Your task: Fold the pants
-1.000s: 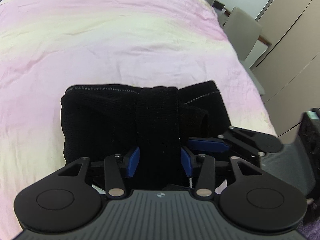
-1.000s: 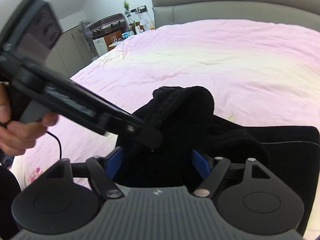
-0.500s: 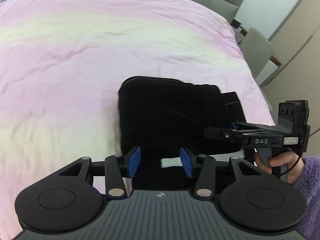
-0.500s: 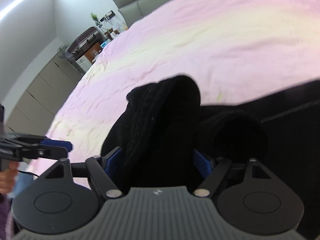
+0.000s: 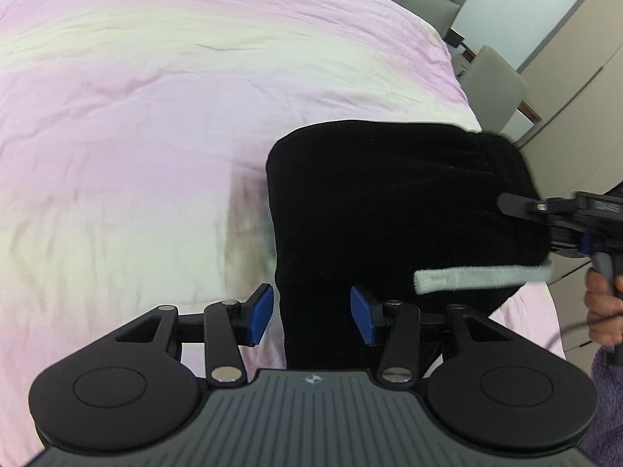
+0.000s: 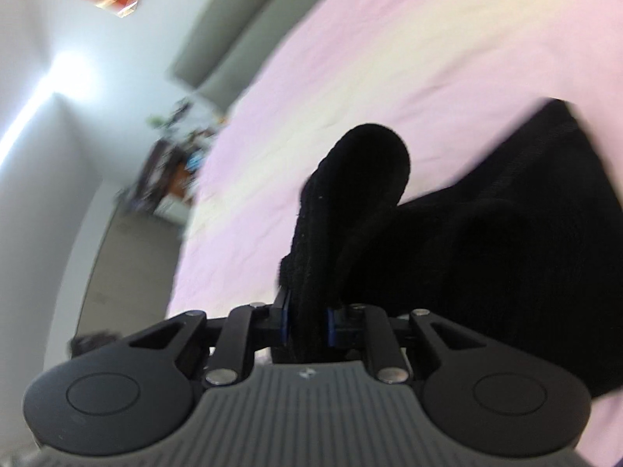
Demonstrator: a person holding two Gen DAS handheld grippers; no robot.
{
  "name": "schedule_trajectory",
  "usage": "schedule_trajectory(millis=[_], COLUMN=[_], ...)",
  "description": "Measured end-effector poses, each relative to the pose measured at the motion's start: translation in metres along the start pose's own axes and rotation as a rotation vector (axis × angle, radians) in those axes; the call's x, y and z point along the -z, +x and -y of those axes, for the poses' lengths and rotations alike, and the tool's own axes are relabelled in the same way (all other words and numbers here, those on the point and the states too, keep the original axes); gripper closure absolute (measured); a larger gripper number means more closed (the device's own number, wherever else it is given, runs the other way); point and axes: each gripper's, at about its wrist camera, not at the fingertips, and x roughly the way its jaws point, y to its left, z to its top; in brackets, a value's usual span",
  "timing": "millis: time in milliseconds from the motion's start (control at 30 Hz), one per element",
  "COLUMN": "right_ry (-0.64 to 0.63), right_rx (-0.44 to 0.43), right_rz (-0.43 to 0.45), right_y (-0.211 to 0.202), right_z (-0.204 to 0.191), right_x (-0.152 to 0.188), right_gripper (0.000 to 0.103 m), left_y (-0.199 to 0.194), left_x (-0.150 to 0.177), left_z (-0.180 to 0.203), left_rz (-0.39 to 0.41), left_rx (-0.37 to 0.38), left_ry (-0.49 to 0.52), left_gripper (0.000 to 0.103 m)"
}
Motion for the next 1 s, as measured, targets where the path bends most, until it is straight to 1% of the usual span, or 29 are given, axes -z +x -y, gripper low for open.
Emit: schedule_trajectory(millis=[33,100,167,267,333,367,400,433,467,500,533,567,600,633,667,733,767,833,933,1000], right_ry=[0.06,0.131,0.174,0.147,0.106,0.059,0.001,-0.061,-0.11,-0.167,-0.223,-0.269,-0.295,-0.292,-0.26,-0.16,-0.116,-0.045,-0.008,0.0], right_rx=[0.039,0.11,0.127,0.138,0.144,0.148,0.158,0.172,0.192,0.22,0.24,0.259,0.271,0.262,0.237,0.177,0.161,0.132,0.094,0.079], right_rz=[-0.014,-0.043,-0.055,-0.033,-0.032,-0.039,-0.046,-0.055,-0.06,-0.059,-0.053,-0.046,-0.045,-0.053,-0.072,-0.11,-0.113,-0.123,-0.129,-0.131], right_y=[0.0,0.005,0.016,0.032,0.037,0.038,0.035,0.032,0.027,0.021,0.018,0.012,0.009,0.008,0.01,0.019,0.023,0.031,0.045,0.05], right_z=[0.019,0.053,0.078,0.091,0.087,0.081,0.072,0.061,0.053,0.045,0.036,0.033,0.033,0.037,0.045,0.066,0.074,0.09,0.11,0.113], right_x=[0.001,0.008,0.018,0.021,0.02,0.018,0.019,0.019,0.019,0.018,0.019,0.018,0.015,0.012,0.008,-0.004,-0.006,-0.009,-0.007,-0.007], right_gripper=[0.09,0.09,0.09,0.089,0.087,0.086,0.083,0.075,0.069,0.058,0.049,0.047,0.042,0.039,0.039,0.038,0.036,0.026,0.023,0.024], left_y=[0.001,0.005,0.012,0.032,0.049,0.059,0.07,0.08,0.089,0.096,0.1,0.103,0.107,0.109,0.11,0.112,0.112,0.113,0.116,0.118], left_x=[-0.001,-0.004,-0.006,-0.006,-0.004,-0.002,0.0,0.003,0.006,0.009,0.012,0.013,0.012,0.011,0.01,0.007,0.006,0.004,0.003,0.004], left_z=[0.004,0.013,0.024,0.04,0.046,0.048,0.048,0.047,0.046,0.045,0.044,0.043,0.042,0.043,0.043,0.046,0.048,0.053,0.055,0.056], left_rz=[-0.003,-0.005,-0.006,-0.035,-0.064,-0.085,-0.107,-0.134,-0.158,-0.162,-0.165,-0.169,-0.175,-0.182,-0.19,-0.209,-0.216,-0.23,-0.242,-0.248], left_rx=[0.005,0.011,0.013,-0.019,-0.046,-0.067,-0.092,-0.108,-0.118,-0.13,-0.139,-0.145,-0.147,-0.143,-0.144,-0.156,-0.163,-0.179,-0.191,-0.201], left_ry=[0.017,0.05,0.096,0.156,0.166,0.168,0.165,0.157,0.151,0.15,0.154,0.152,0.141,0.133,0.134,0.152,0.164,0.187,0.191,0.193], left_gripper=[0.05,0.05,0.05,0.05,0.05,0.05,0.05,0.05,0.05,0.05,0.05,0.05,0.05,0.05,0.05,0.05,0.05,0.05,0.05,0.05])
